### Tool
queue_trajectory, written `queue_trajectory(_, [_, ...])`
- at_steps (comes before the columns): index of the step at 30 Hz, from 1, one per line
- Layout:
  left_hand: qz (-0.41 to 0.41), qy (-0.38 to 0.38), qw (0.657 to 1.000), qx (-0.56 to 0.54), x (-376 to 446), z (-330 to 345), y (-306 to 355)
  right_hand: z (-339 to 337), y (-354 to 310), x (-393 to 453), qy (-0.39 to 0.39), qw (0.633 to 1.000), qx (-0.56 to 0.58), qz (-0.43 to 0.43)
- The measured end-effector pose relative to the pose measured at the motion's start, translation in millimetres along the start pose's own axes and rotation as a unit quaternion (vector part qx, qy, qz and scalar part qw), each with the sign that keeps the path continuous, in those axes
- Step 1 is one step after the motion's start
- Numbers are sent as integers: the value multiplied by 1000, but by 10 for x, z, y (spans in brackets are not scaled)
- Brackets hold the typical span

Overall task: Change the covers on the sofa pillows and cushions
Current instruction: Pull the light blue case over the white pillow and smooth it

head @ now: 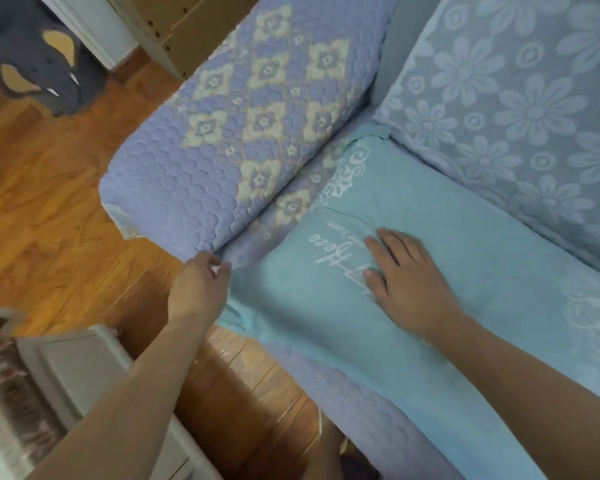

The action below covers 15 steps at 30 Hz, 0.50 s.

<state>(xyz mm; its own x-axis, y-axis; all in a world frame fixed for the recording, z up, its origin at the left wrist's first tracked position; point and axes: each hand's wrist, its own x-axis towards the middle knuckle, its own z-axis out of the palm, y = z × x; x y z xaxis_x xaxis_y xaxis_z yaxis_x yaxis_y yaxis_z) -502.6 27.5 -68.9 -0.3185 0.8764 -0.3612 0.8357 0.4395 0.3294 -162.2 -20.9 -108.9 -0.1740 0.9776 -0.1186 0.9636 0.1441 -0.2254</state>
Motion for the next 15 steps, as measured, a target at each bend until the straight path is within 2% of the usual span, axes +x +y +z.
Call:
queue_trajectory(2, [44,-72,996,-27,82,169,225,-4,68,-128,8,1000,14,-6])
queue_trajectory(6, [46,-194,976,-91,242,328,572,7,225,-157,-7,999,38,-8])
queue_trajectory(9, [-26,-289,936,-198,370,287,686,16,278,-120,-10,998,68,-13])
queue_trajectory(11, [-57,-349,909,-220,435,251,710,35,310,-150,-6,996,81,-28])
queue_trajectory(13, [-46,-355,915,-186,534,191,722,57,325,-220,-6,995,82,-51])
queue_trajectory(15, [-4,-269,956,-117,670,140,780,95,280,-300,-14,995,75,-63])
